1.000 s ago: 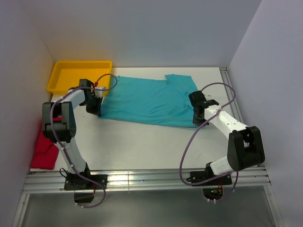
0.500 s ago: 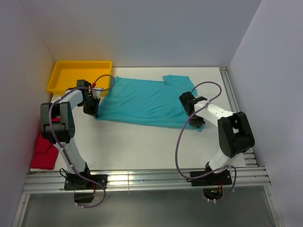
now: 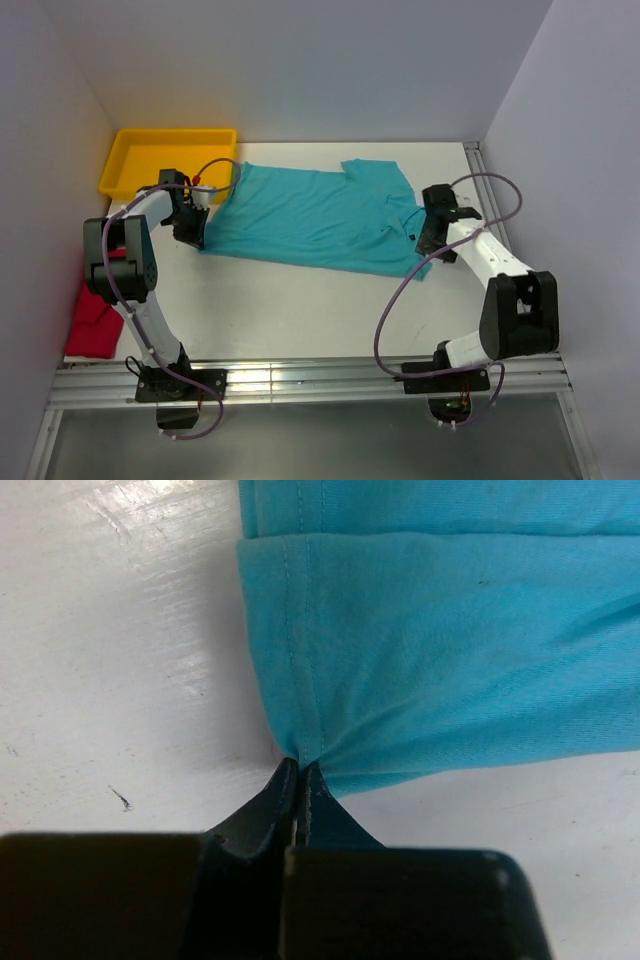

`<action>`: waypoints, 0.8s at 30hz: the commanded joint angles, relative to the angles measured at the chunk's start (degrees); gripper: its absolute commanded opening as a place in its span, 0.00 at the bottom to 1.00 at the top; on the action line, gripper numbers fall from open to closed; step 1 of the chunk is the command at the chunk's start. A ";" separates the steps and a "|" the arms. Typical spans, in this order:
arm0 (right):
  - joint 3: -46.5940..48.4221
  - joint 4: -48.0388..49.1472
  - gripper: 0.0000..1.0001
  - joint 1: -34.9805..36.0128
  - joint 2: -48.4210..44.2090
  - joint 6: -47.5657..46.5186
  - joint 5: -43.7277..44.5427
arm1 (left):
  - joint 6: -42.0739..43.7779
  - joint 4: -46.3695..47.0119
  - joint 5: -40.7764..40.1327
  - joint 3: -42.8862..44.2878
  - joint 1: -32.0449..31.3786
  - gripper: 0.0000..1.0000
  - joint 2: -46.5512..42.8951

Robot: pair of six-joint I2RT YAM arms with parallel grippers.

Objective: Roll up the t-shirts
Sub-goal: Fold the tshirt

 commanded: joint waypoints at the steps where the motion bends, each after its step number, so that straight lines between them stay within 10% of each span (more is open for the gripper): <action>1: -3.48 6.93 0.57 -7.60 -3.82 5.55 -10.17 | 2.45 -2.72 -2.65 0.53 0.98 0.00 -0.55; 24: -30.47 35.77 0.47 -19.77 -8.85 27.27 -28.38 | 3.76 -3.95 -0.98 1.23 1.06 0.00 -1.26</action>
